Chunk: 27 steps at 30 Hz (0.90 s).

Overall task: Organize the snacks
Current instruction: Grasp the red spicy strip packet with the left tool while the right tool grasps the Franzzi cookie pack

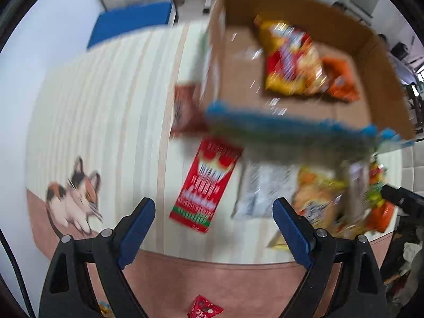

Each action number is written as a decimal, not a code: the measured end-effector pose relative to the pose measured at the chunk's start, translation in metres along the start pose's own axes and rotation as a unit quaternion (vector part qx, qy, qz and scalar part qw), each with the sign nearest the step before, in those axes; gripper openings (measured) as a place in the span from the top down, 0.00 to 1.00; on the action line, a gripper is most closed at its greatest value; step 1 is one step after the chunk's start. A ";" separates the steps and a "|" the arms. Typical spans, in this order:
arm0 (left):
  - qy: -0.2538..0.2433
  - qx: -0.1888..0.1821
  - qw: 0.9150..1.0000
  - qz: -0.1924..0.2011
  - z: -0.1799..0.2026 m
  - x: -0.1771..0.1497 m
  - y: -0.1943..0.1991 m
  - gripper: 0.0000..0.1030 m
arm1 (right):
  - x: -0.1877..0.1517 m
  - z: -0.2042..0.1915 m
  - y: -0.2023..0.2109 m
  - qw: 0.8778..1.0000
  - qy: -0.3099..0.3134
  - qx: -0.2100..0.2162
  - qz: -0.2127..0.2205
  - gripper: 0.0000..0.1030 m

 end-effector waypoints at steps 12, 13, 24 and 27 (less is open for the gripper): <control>-0.011 0.020 0.997 -0.072 -0.033 -0.004 -0.081 0.12 | 0.001 -0.008 -0.063 0.998 0.024 -0.044 -0.047 0.25; -0.017 0.020 0.997 -0.078 -0.032 -0.003 -0.086 0.12 | -0.001 -0.011 -0.065 0.997 0.029 -0.039 -0.054 0.32; 0.000 -0.003 0.996 -0.086 -0.033 -0.007 -0.103 0.46 | -0.032 -0.001 -0.078 0.996 0.013 -0.041 -0.079 0.36; 0.021 -0.006 0.995 -0.097 -0.037 -0.032 -0.102 0.47 | -0.050 0.003 -0.079 0.995 0.015 -0.040 -0.088 0.36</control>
Point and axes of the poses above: each gripper's, at about its wrist camera, not at the fingertips, and y roughly against the way its jaws point, z to its right, x to its top, the point moved 5 cm from there along -y, roughly the way its jaws point, and after that the axes turned 10 degrees about -x, right-handed, at the moved point
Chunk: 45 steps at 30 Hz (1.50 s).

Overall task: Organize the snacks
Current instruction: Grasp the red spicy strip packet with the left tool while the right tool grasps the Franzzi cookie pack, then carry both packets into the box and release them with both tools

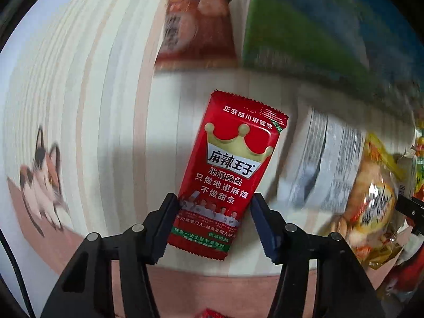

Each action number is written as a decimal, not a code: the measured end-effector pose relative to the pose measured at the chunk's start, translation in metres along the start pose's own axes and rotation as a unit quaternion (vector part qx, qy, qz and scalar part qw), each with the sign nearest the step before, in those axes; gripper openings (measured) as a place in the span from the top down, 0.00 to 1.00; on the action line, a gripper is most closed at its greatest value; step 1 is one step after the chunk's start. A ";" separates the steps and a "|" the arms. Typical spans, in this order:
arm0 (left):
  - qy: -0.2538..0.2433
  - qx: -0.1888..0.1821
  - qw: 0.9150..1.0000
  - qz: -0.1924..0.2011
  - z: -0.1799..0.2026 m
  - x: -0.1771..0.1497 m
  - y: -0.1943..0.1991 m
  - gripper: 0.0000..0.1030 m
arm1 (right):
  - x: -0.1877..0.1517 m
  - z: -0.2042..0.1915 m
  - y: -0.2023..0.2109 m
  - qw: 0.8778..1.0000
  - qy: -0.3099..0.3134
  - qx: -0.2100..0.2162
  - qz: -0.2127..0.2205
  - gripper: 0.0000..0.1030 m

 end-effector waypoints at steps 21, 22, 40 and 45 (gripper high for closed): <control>0.025 -0.022 0.999 0.008 -0.012 -0.043 0.000 0.52 | -0.026 -0.005 -0.032 1.000 -0.018 0.012 -0.015 0.37; 0.027 -0.022 0.999 0.011 -0.012 -0.045 0.002 0.52 | -0.030 -0.005 -0.031 1.000 -0.019 0.013 -0.012 0.37; 0.009 -0.078 0.995 0.055 0.007 -0.105 0.097 0.55 | -0.072 -0.002 0.032 0.995 -0.020 0.089 0.027 0.38; -0.015 -0.103 0.991 0.085 0.029 -0.103 0.144 0.56 | -0.074 0.000 0.069 0.992 -0.017 0.116 0.042 0.38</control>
Point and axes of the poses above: each gripper's, at about its wrist camera, not at the fingertips, and y roughly against the way its jaws point, z to its right, x to its top, the point moved 5 cm from there along -y, roughly the way its jaws point, and after that the axes turned 10 degrees about -x, right-handed, at the moved point
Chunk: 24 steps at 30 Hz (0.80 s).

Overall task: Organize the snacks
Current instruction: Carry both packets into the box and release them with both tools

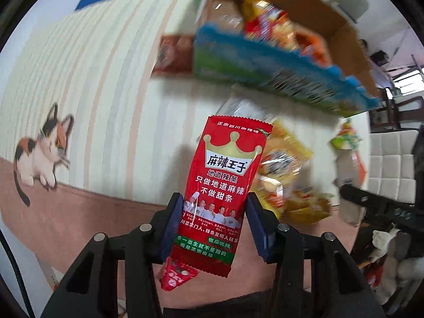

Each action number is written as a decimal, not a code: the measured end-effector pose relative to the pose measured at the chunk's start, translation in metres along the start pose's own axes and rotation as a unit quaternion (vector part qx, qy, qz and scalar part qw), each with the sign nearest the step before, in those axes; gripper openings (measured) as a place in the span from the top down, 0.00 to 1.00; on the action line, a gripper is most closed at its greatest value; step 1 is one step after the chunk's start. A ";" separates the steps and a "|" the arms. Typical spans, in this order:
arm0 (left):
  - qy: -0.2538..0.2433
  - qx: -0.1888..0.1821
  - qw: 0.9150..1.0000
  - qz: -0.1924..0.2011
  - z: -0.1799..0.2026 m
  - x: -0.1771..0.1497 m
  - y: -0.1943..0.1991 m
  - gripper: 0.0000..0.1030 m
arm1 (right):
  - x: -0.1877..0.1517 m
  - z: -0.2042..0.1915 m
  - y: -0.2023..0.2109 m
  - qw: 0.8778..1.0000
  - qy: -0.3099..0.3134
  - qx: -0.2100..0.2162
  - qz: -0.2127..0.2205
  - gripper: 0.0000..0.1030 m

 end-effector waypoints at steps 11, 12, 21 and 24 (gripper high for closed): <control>-0.049 -0.055 0.995 0.067 0.075 0.091 0.049 0.56 | 0.036 -0.017 0.105 0.994 0.001 0.074 0.082 0.38; -0.052 -0.057 0.994 0.072 0.079 0.100 0.051 0.56 | 0.045 -0.021 0.111 0.993 0.000 0.074 0.092 0.38; -0.040 -0.019 0.995 0.095 0.084 0.222 0.033 0.56 | 0.164 -0.013 0.125 0.989 -0.036 0.016 0.141 0.38; -0.028 0.004 0.996 0.081 0.074 0.261 0.008 0.56 | 0.205 -0.011 0.109 0.990 -0.045 -0.013 0.135 0.38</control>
Point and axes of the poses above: each gripper's, at about its wrist camera, not at the fingertips, and y roughly against the way its jaws point, z to its right, x to its top, the point moved 5 cm from there along -y, roughly the way its jaws point, and after that the axes turned 10 degrees about -x, right-handed, at the moved point
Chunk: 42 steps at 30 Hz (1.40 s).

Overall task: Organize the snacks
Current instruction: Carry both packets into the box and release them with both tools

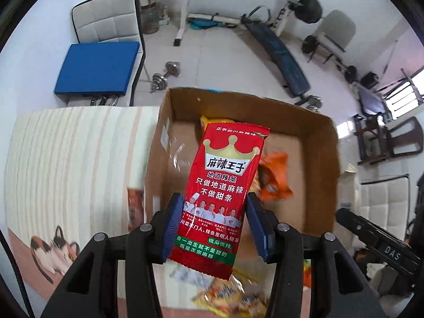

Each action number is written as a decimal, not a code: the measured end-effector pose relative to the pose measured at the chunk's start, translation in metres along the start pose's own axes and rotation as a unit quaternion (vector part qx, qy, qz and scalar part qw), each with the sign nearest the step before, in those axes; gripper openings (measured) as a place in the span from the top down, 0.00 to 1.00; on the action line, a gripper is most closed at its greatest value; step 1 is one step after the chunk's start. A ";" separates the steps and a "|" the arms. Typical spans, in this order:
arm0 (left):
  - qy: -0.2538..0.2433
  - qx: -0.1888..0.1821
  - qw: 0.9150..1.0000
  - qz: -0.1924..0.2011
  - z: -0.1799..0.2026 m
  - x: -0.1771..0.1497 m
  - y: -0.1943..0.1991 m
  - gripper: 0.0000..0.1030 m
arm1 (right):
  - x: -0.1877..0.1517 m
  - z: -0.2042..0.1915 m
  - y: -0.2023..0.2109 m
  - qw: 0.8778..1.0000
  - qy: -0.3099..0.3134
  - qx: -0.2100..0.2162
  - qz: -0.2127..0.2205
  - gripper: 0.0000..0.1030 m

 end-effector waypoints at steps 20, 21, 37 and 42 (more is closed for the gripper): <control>0.004 0.053 0.996 -0.072 -0.018 0.057 -0.090 0.51 | 0.081 -0.002 -0.080 0.997 0.020 -0.079 -0.015 0.11; 0.004 0.048 0.996 -0.069 -0.017 0.058 -0.088 0.43 | 0.079 -0.004 -0.079 0.996 0.022 -0.079 -0.015 0.11; -0.044 0.004 0.999 -0.008 0.020 0.011 -0.010 0.13 | 0.006 -0.031 0.001 0.997 0.067 -0.027 0.031 0.09; -0.058 -0.001 0.998 0.004 0.029 -0.033 0.018 0.13 | -0.036 -0.029 0.024 0.997 0.077 -0.009 0.030 0.08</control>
Point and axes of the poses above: each gripper's, at about its wrist camera, not at the fingertips, and y roughly against the way its jaws point, z to its right, x to its top, the point moved 5 cm from there along -y, roughly the way its jaws point, and after that the axes turned 10 degrees about -x, right-handed, at the moved point
